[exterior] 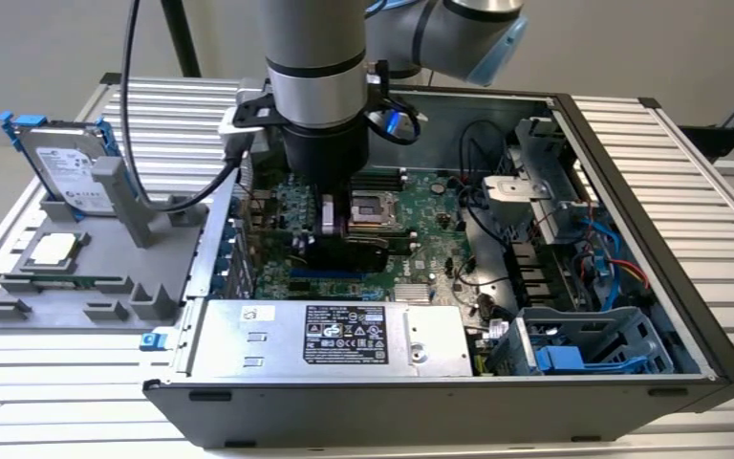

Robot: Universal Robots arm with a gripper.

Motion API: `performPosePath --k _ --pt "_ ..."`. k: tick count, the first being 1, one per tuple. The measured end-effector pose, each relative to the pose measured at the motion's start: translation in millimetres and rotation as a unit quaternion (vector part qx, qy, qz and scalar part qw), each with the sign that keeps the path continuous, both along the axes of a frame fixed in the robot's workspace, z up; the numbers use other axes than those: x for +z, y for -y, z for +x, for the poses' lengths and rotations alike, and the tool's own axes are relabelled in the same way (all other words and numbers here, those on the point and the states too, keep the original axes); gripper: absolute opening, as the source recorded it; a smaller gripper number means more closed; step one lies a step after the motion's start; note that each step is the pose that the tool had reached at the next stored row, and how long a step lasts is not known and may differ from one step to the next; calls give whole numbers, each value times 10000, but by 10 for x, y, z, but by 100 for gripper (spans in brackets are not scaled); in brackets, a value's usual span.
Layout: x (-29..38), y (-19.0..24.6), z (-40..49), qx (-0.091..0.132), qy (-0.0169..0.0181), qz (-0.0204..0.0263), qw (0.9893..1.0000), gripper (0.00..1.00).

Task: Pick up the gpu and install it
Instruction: 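Insert the gpu into the slot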

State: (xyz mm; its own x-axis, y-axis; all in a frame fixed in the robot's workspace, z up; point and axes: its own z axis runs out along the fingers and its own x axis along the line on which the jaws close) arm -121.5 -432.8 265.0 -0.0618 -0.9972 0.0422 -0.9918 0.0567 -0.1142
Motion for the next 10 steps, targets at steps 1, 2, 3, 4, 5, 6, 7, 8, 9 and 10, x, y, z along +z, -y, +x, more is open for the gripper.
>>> performPosePath --k 1,2,3,4,5,6,7,8,9,10 --pt "-7 0 0 0 2 1 10000 0" --pt "-12 -1 0 1 4 2 10000 0" --pt "-18 -2 0 2 7 3 10000 0" --pt "-23 -3 0 3 10 4 10000 0" --pt "-27 -4 0 5 13 4 10000 0" --pt "-30 -6 0 8 15 3 10000 0" --pt "-33 -8 0 12 17 4 10000 0" --pt "-36 -9 0 17 20 4 10000 0" --pt "-41 -9 0 21 24 5 10000 0" --pt "-46 -9 0 25 29 7 10000 0"
